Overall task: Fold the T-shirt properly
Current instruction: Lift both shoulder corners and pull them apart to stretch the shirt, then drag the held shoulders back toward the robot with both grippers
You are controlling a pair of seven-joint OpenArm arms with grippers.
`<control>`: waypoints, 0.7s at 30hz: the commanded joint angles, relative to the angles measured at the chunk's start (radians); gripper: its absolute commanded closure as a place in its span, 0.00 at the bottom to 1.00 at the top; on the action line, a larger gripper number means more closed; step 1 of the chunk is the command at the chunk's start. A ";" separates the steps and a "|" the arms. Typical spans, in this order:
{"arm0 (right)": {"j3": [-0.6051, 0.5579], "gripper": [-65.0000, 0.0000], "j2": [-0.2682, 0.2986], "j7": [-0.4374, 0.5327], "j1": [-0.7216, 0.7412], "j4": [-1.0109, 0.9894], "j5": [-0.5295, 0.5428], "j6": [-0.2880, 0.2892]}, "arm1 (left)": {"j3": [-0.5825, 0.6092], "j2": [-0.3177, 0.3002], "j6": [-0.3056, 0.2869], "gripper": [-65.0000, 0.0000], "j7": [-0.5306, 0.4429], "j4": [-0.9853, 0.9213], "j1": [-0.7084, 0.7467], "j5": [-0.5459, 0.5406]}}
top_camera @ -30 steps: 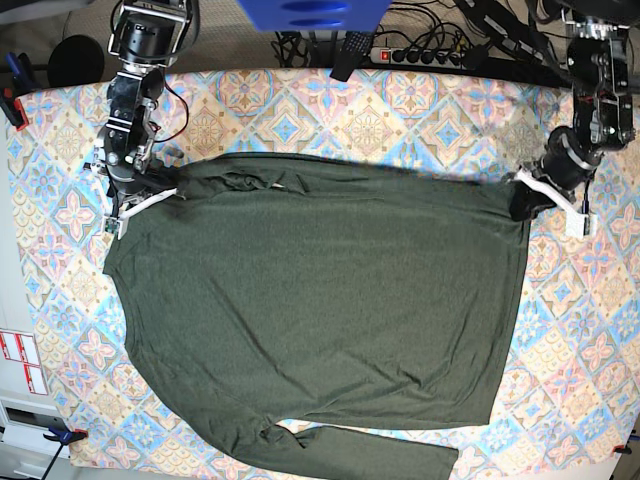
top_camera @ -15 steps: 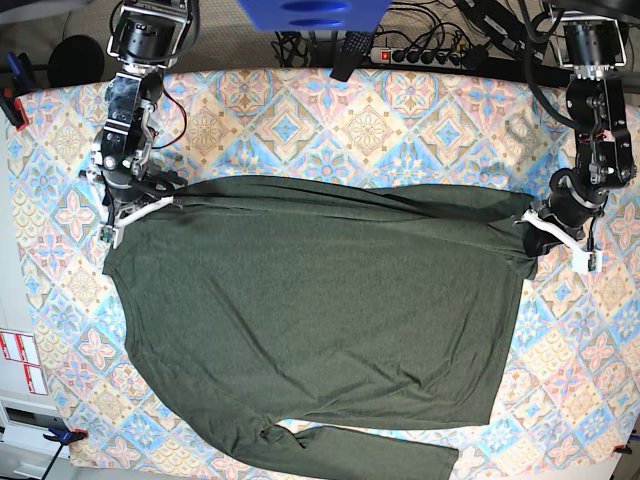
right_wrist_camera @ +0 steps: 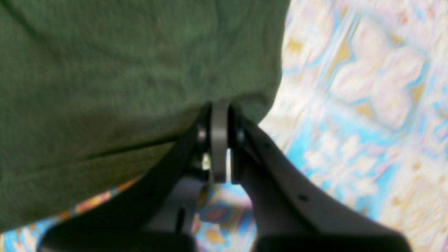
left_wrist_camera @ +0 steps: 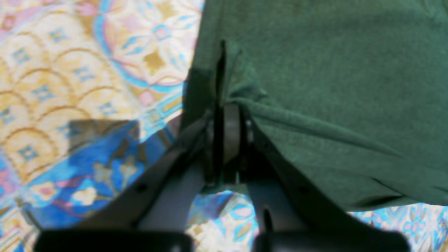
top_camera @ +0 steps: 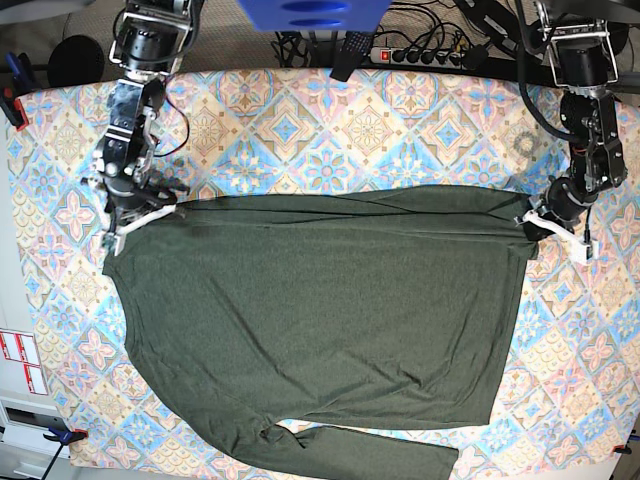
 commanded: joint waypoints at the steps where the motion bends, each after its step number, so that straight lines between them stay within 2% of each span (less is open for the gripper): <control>1: 0.002 1.00 0.011 0.026 0.027 0.020 -0.004 -0.003 | -0.007 -0.021 -0.004 0.96 -0.019 0.013 -0.011 -0.006; 8: 0.002 1.00 0.010 0.026 0.028 0.020 -0.004 -0.003 | 0.001 -0.027 -0.001 0.67 -0.019 0.013 0.023 -0.008; 12: 0.002 1.00 0.010 0.026 0.028 0.020 -0.004 -0.003 | 0.000 -0.027 -0.001 0.55 -0.019 0.013 0.048 -0.008; 16: 0.002 1.00 0.010 0.026 0.028 0.020 -0.004 -0.003 | 0.000 -0.027 -0.001 0.49 -0.019 0.010 0.061 -0.008; 21: 0.002 1.00 0.010 0.026 0.028 0.020 -0.004 -0.003 | 0.004 -0.025 0.000 0.48 -0.021 0.008 0.065 -0.006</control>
